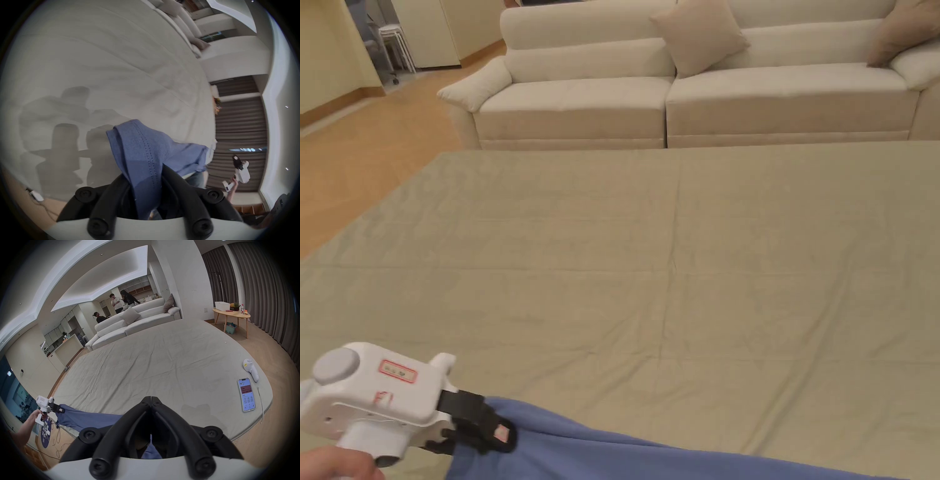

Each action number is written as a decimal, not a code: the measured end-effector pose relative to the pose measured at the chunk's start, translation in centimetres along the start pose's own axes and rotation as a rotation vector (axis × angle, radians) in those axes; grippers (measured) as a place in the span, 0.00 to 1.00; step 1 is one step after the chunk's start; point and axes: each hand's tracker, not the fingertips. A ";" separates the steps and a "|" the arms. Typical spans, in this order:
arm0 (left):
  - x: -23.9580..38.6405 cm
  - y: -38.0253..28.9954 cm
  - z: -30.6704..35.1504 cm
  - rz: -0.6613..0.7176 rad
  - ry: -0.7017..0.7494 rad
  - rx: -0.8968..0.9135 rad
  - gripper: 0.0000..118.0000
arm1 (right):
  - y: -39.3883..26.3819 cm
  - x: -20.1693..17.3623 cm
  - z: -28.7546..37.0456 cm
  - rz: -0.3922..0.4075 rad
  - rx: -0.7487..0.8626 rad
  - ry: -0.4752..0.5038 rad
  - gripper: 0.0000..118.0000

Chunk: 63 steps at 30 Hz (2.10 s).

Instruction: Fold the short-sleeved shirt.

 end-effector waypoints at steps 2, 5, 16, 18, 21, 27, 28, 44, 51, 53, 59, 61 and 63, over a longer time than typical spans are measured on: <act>1.3 -1.6 1.1 0.009 0.143 0.030 0.03 | 0.0 0.3 -0.3 0.001 -0.005 0.006 0.00; 4.3 -4.1 1.0 -0.014 0.204 0.035 0.03 | -0.5 0.4 -0.8 -0.007 -0.007 0.021 0.00; 21.3 -10.3 -13.3 -0.193 -0.047 0.000 0.03 | -1.3 -0.6 0.5 0.009 -0.001 0.114 0.00; 21.9 -10.1 -16.2 -0.186 -0.028 -0.025 0.03 | -1.2 -0.1 1.2 0.014 0.001 0.123 0.00; 21.7 -9.5 -18.3 -0.174 0.072 -0.035 0.03 | -1.3 1.0 2.1 -0.007 0.006 0.142 0.00; 20.0 -10.4 -13.7 -0.105 -0.129 -0.016 0.97 | -2.2 3.2 2.6 -0.037 0.001 0.122 0.00; 19.3 -10.5 -12.6 -0.086 -0.152 -0.016 0.97 | -2.4 3.5 2.5 -0.044 -0.001 0.121 0.00; 19.5 -11.3 -21.3 -0.140 -0.164 -0.044 0.00 | -4.2 6.1 1.5 -0.156 -0.044 0.081 0.00; 24.3 -13.9 -25.9 -0.225 -0.267 -0.138 0.00 | -4.3 6.0 1.4 -0.161 -0.059 0.068 0.00; 24.4 -14.3 -23.8 -0.232 -0.327 -0.113 0.00 | -4.1 5.8 1.3 -0.154 -0.058 0.075 0.00; 18.7 -11.4 -11.8 -0.171 -0.266 0.133 0.00 | -3.3 4.7 0.8 -0.138 -0.053 0.104 0.00; 15.3 -10.7 -8.9 -0.108 -0.243 0.163 0.00 | -3.1 4.2 0.5 -0.125 -0.051 0.112 0.00; 11.5 -9.9 -7.1 -0.045 -0.174 0.169 0.00 | -3.2 3.4 0.2 -0.101 -0.048 0.104 0.00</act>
